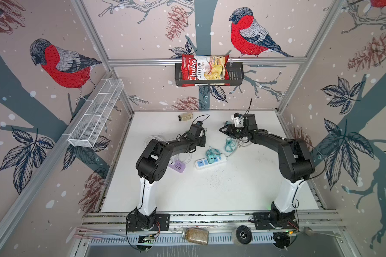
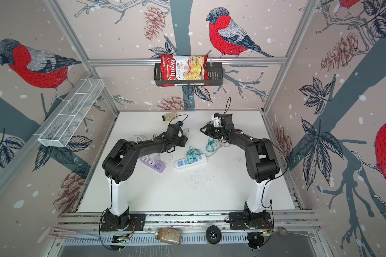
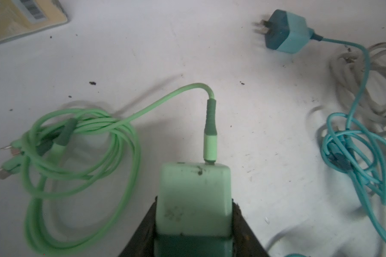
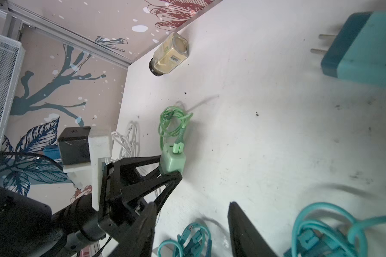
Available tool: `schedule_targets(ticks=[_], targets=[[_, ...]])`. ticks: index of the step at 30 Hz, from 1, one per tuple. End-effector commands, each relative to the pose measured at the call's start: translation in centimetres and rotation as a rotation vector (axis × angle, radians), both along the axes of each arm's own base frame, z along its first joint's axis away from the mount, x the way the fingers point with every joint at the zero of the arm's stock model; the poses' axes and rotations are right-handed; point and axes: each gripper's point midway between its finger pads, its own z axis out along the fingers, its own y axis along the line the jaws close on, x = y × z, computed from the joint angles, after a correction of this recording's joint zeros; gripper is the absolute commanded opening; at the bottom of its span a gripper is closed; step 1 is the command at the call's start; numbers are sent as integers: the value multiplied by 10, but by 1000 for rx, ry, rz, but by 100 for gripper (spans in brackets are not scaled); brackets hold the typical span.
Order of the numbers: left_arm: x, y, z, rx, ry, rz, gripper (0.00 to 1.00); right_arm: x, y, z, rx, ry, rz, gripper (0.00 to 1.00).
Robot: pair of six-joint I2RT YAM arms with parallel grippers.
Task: Insert the plug
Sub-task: 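Lift the light green charger with the left gripper while the right gripper moves in, then close the right gripper on the light green charger held by the left gripper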
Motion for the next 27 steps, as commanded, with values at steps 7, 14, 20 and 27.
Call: schedule_targets(ticks=[7, 14, 20, 27], targets=[[-9, -36, 58, -122, -310, -224, 15, -32, 11, 7, 5, 30, 165, 52], [-14, -46, 61, -143, -358, -301, 14, -37, 22, 2, -59, 44, 225, 51], [-18, -52, 64, -154, -365, -350, 14, -39, 38, -9, -143, 31, 260, 52], [-25, -53, 62, -148, -364, -388, 11, -34, 43, -8, -137, 23, 251, 52]])
